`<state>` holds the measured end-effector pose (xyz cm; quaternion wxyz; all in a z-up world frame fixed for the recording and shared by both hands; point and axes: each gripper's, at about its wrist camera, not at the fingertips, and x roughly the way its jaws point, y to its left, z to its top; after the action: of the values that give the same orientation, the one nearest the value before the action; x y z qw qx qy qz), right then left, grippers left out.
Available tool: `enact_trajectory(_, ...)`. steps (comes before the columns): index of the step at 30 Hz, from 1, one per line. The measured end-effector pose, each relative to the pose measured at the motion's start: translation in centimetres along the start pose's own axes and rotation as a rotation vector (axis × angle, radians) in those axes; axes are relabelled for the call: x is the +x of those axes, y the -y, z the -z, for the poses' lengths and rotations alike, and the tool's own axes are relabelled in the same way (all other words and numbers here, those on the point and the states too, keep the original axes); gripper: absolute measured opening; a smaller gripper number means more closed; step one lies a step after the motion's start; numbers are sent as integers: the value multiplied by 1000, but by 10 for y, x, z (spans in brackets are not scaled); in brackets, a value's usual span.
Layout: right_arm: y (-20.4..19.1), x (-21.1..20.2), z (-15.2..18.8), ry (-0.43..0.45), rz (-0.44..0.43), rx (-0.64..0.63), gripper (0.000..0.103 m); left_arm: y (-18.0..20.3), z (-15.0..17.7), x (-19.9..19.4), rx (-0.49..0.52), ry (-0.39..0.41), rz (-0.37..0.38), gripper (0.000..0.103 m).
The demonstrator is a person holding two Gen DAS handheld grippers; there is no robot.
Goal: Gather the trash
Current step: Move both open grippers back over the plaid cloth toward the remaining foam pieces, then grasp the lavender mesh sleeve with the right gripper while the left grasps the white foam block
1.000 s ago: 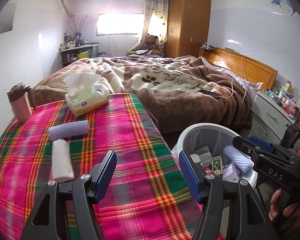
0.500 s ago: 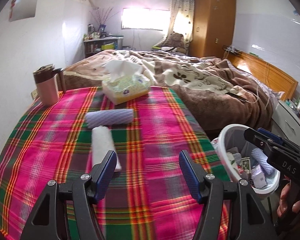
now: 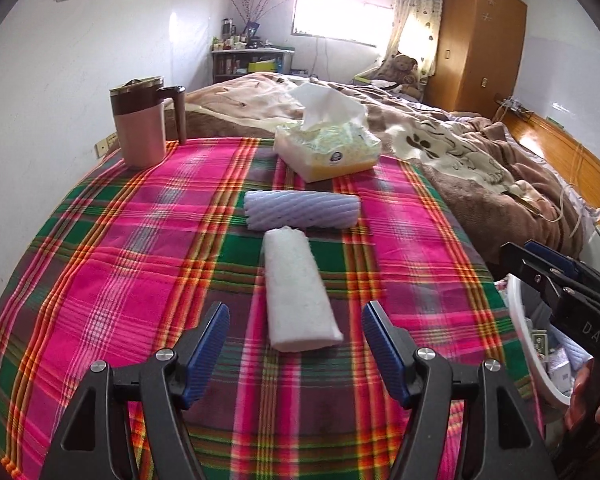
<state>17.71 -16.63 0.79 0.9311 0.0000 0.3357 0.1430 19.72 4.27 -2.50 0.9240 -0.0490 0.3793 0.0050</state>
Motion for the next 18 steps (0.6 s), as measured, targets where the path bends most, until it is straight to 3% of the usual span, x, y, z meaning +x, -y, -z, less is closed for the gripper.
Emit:
enact_trajectory(12,-20,52,-23,-31,-80,-25,54,-6,-6,53,11,-108,-30,69)
enact_trajectory(18,-32,68,-32,-45,-106,-60,54,-21,-10,63,-29,-123,-5,69)
